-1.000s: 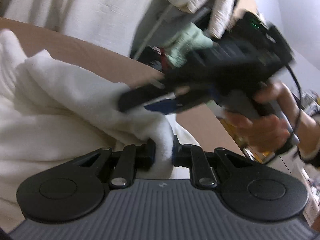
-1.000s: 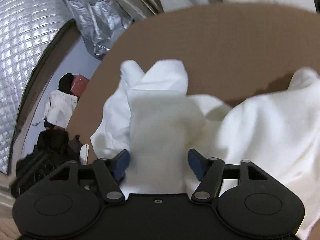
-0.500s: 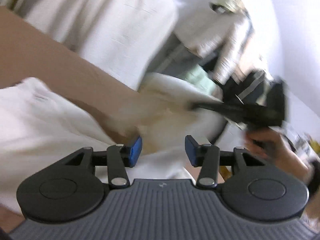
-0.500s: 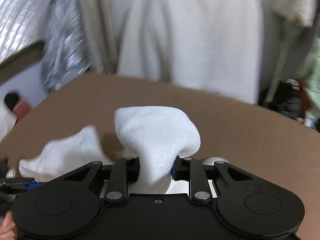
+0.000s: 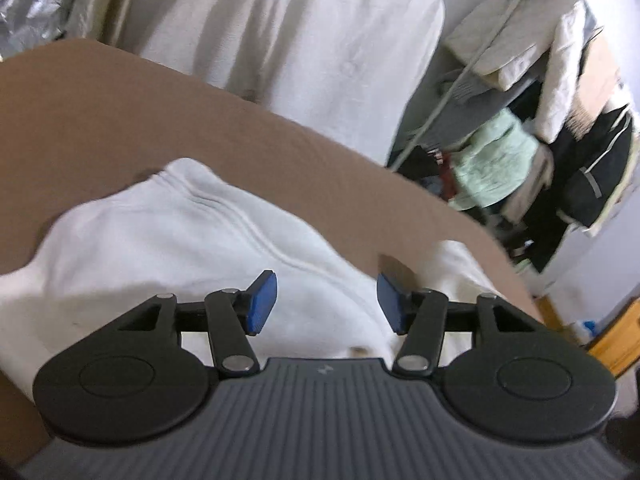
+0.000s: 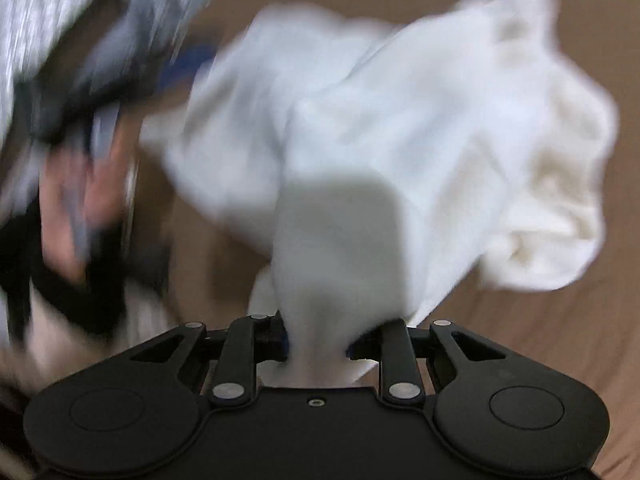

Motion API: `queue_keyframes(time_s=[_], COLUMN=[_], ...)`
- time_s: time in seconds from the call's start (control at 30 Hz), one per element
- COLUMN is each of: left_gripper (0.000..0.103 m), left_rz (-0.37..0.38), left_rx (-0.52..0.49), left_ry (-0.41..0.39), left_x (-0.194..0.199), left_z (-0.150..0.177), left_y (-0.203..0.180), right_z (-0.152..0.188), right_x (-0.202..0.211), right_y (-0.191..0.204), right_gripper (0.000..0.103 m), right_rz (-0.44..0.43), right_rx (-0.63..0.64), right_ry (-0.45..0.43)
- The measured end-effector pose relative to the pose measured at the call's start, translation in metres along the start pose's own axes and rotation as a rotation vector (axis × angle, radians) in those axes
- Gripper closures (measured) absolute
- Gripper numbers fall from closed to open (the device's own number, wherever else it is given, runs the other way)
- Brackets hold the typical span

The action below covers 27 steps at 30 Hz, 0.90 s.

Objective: Fold clothes

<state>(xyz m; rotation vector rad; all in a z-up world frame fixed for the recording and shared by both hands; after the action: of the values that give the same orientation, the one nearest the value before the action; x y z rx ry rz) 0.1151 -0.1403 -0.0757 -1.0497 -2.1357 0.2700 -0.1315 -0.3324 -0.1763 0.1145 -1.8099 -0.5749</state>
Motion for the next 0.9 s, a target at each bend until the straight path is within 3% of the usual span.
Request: queue_keyframes(time_s=[0.13,0.3,0.43,0.5,0.6,0.7,0.73,0.8,0.9], left_gripper=[0.048,0.048,0.048,0.048,0.036,0.028,0.021,0.021,0.021], left_rz=[-0.053,-0.104,-0.158,-0.158,-0.105,-0.083,-0.152,-0.330,-0.442], left_rx=[0.010,-0.028,-0.103,-0.118,-0.115,-0.075,-0.094,-0.165,-0.258], left_ry=[0.013,0.056,0.087,0.095,0.096,0.159,0.222,0.339,0.352], left_x=[0.002,-0.008,-0.019,-0.021,-0.024,-0.040,-0.053,-0.082,-0.111], left_z=[0.002,0.004,0.002,-0.003,-0.016,-0.028,-0.030,-0.031,-0.025], left_y=[0.012,0.014,0.006,0.002,-0.008,-0.017,-0.021,-0.031,-0.042], right_z=[0.018,-0.004,-0.040,-0.060,-0.084,-0.100,-0.104,-0.116,-0.129], right_x=[-0.017,-0.013,0.037,0.059,0.087,0.108,0.113,0.109,0.075], right_y=[0.026,0.041,0.034,0.017,-0.022,-0.059,-0.073,-0.101,-0.134], right_gripper=[0.073,0.064,0.052,0.039,0.038,0.035,0.032,0.023,0.023], right_rz=[-0.099,0.006,-0.027,-0.053,-0.110,-0.162,-0.168,-0.144,-0.089], right_rx=[0.133,0.236,0.269,0.239,0.126,0.023,-0.008,-0.087,-0.237], right_ry=[0.218,0.298,0.172,0.098,0.016,-0.046,-0.069,-0.094,-0.107])
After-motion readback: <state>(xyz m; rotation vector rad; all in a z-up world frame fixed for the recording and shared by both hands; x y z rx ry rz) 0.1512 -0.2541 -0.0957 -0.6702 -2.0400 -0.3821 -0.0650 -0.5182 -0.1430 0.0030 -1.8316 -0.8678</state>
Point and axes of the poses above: each gripper's, at about its wrist camera, not at the fingertips, and x roughly against the way its jaws point, y to its left, z to its underside, the point moved 2 cm from there along -x, roughly the way its jaws point, and after that the axes turned 2 degrees about -x, right-handed, at the moved point
